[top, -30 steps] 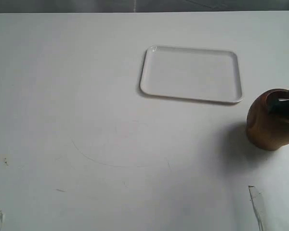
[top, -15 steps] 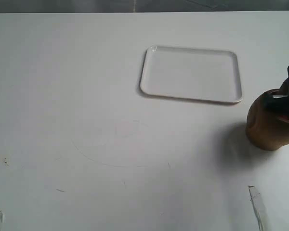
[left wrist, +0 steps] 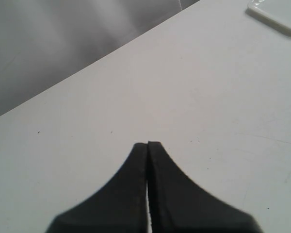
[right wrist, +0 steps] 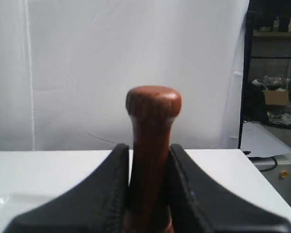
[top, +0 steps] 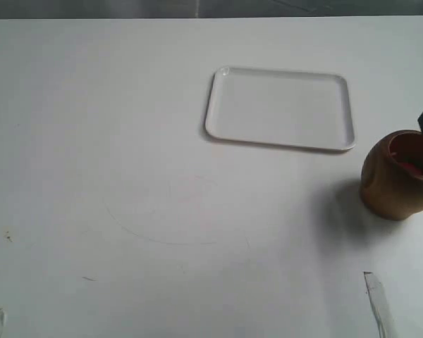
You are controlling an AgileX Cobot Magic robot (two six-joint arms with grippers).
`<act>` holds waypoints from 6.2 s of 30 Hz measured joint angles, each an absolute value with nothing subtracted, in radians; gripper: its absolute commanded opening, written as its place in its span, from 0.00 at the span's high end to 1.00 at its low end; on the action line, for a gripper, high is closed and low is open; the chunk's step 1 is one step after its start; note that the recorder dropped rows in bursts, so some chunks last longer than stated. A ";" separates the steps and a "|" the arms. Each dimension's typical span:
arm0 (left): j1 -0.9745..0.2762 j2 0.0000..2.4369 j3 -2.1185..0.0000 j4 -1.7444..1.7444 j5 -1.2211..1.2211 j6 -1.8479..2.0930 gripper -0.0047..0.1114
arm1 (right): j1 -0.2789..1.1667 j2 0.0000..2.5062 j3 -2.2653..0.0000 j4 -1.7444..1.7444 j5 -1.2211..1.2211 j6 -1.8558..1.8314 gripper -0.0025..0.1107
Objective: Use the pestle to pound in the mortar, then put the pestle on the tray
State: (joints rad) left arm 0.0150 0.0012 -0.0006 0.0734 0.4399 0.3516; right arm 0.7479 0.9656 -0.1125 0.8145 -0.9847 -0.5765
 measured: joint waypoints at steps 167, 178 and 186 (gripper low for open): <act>0.015 0.001 -0.001 0.073 0.440 0.352 0.96 | 0.548 0.292 -0.003 -0.435 -0.394 0.355 0.61; 0.015 0.001 -0.001 0.073 0.440 0.352 0.96 | 0.548 0.283 -0.003 -0.388 0.028 0.627 0.98; 0.015 0.001 -0.001 0.073 0.440 0.352 0.96 | 0.548 0.283 -0.003 -0.043 0.077 0.632 0.98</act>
